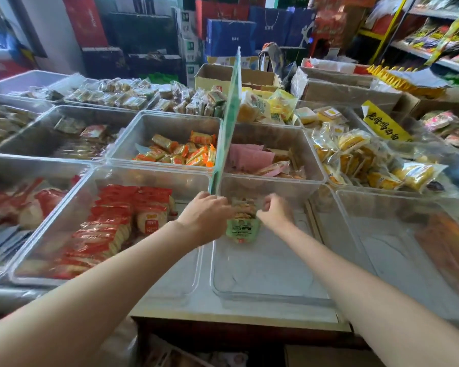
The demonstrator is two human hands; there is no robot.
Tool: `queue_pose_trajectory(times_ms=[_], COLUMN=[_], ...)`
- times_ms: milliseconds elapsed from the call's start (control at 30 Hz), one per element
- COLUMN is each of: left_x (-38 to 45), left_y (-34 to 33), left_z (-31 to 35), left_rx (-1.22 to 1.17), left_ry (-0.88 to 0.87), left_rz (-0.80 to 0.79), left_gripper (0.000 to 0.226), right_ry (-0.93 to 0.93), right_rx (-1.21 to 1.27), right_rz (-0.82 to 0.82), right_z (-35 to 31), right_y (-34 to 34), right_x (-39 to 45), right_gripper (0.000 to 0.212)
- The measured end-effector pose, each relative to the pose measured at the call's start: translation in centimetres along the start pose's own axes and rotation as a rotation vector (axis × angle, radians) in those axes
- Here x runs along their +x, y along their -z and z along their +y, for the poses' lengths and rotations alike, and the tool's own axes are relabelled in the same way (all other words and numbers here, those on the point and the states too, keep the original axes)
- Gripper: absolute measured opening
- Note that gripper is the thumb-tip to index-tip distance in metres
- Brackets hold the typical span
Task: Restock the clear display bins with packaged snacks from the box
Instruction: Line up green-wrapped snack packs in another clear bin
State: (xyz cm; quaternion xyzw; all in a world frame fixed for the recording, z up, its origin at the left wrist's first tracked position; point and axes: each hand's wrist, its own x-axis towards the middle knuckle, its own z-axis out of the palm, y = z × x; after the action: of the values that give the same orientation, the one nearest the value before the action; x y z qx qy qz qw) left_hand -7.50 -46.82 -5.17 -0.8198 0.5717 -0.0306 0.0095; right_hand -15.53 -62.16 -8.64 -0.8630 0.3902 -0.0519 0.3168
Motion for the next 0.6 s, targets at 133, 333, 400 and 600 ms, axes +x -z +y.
queue_pose_trajectory(times_ms=[133,333,400,600], left_x=[-6.2,-20.8,-26.2,-37.3], left_y=[3.6,5.7,4.9,-0.1], left_z=[-3.6,-11.9,-14.5,-21.0], left_rx=[-0.114,-0.345,-0.396,-0.474], left_ry=[0.131,0.357,0.385,0.333], left_rz=[0.133,0.188,0.164,-0.159], left_gripper=[0.026,0.024,0.017,0.031], right_ry=[0.363,0.597,0.653,1.046], right_rx=[0.070,0.116,0.057,-0.918], right_rz=[-0.024,-0.359,-0.487,-0.642], right_z=[-8.7,-21.0,-23.7,-28.2], right_y=[-0.4,-7.0,-10.1,-19.2], right_x=[-6.8,-16.3,-19.0,-23.8], right_gripper=[0.015,0.010,0.015,0.058])
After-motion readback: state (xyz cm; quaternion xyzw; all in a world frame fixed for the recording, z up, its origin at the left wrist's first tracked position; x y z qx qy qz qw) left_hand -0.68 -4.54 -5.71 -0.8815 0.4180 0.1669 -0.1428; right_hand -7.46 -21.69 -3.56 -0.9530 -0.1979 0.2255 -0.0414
